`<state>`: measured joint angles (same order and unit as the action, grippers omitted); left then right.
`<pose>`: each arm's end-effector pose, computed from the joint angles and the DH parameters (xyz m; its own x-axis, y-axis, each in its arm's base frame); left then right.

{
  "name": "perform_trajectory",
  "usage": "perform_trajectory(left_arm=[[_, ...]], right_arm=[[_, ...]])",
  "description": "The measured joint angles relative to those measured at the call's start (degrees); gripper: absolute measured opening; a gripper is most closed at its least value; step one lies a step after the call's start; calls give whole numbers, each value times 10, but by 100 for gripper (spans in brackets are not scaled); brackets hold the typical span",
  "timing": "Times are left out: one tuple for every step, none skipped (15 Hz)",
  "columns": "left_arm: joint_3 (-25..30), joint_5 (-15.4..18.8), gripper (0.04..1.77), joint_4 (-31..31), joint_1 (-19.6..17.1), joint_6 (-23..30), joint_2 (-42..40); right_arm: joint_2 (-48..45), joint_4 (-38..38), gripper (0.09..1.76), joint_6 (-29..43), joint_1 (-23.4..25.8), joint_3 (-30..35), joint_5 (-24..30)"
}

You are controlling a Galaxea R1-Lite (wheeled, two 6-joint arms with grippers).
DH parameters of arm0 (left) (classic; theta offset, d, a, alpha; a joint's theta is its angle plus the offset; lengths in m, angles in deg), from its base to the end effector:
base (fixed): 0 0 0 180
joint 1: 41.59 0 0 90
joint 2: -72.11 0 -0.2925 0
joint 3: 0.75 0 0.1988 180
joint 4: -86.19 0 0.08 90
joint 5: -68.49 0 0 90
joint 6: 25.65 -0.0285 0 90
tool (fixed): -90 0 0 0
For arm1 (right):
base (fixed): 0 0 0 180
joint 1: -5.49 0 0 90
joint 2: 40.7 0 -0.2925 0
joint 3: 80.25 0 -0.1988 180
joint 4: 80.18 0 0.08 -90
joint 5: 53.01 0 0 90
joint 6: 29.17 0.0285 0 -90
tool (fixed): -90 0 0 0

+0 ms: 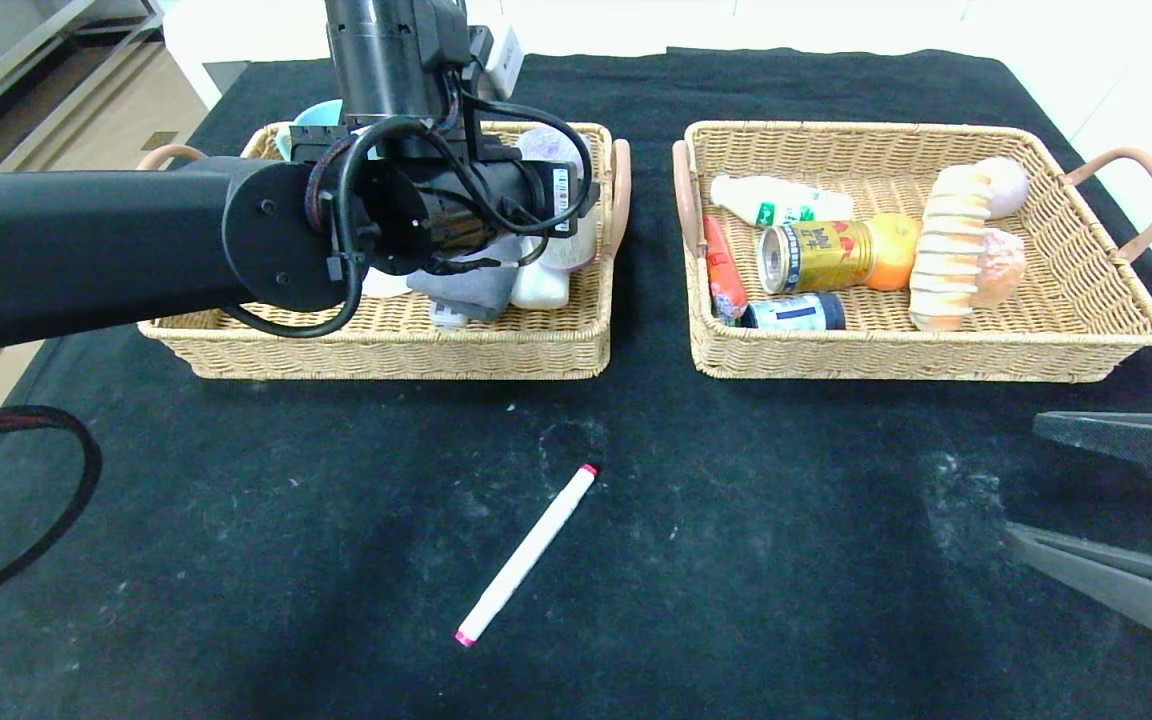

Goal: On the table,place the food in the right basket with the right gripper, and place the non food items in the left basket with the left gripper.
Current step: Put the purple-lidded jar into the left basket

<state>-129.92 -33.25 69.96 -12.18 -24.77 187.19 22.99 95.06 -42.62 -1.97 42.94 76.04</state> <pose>0.3728 -0.2035 0.3093 0.9522 -0.3032 -0.0366 0.3031 0.9529 -0.0078 0.1640 0.0396 0.2178 0.6724 0.7234 -0.1567 -0.7396 0.6649 -0.1042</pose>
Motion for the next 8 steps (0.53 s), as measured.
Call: perform_trajectory(left_arm=[[2,-1,142,-2,0,0,-1],[4,-2,145,-7,1,0,-4],[9,-6,148,-9,2,-1,-9],[18,-11,151,-10,3,-5,-17],[33,-18,154,-11,5,-9,-26],[51,-26,156,-12,7,-13,-38],[72,-31,158,-12,10,-16,-53],[95,-35,159,-13,14,-19,-70]], right_arm=[[0,0,171,0,0,0,0],[0,0,171,0,0,0,0],[0,0,171,0,0,0,0],[0,0,171,0,0,0,0],[-1,0,171,0,0,1,0],[-1,0,171,0,-1,1,0],[-1,0,171,-1,-1,2,0],[-1,0,171,0,-1,2,0]])
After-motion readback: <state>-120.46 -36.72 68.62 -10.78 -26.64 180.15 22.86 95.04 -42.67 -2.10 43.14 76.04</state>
